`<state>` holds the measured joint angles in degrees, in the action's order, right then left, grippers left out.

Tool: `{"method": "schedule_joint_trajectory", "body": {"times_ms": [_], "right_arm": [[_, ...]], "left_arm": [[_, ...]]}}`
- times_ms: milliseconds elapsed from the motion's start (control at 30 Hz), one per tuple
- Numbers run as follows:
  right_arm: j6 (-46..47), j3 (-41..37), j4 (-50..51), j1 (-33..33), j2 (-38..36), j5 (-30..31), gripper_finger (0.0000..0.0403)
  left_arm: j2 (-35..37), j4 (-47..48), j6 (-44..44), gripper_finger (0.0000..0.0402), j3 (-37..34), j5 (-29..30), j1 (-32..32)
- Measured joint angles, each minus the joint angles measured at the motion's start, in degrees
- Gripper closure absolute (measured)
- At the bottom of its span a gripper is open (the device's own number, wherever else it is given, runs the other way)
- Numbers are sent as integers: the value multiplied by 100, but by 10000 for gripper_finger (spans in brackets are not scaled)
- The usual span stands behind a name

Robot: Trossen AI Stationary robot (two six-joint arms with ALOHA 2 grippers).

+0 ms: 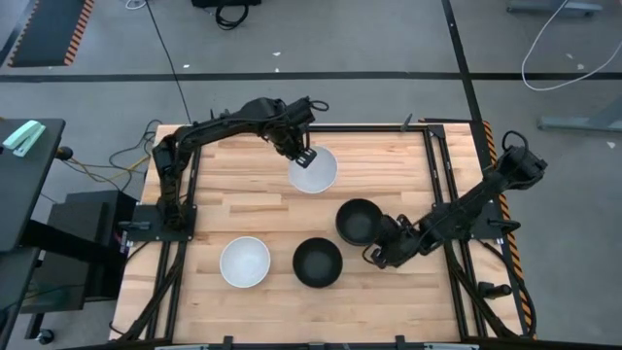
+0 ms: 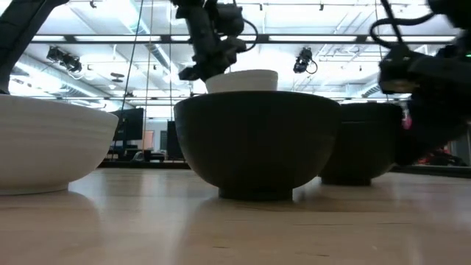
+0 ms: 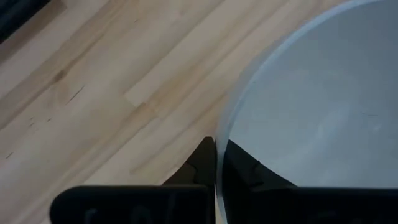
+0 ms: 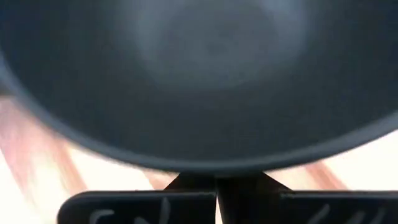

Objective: Nest bowls inside each other
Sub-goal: Stack the top white bowl on top of the top black bowl

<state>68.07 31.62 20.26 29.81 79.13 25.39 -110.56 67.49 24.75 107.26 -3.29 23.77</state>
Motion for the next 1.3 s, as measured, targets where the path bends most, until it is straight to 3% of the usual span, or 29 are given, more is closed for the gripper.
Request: {"method": "schedule_joint_trajectory", "body": {"times_ms": [200, 433, 733, 1067, 1300], "right_arm": [[-1007, 0, -586, -786, -6, -116, 402], [-2132, 0, -1284, -1765, 5, -649, 402], [-3084, 279, -1878, -2768, 119, -1163, 403], [-3969, 1301, -1547, -2931, 559, -1498, 403], [-4083, 1516, -362, -2925, -12, -1388, 403]], "left_arm": [[0, 353, -2, 390, 111, 74, -222], [0, 464, 2, 390, 111, 100, -380], [0, 477, 40, 390, 111, 104, -386], [0, 443, 164, 389, 111, 101, -385], [-2, 403, 168, 390, 111, 181, -337]]}}
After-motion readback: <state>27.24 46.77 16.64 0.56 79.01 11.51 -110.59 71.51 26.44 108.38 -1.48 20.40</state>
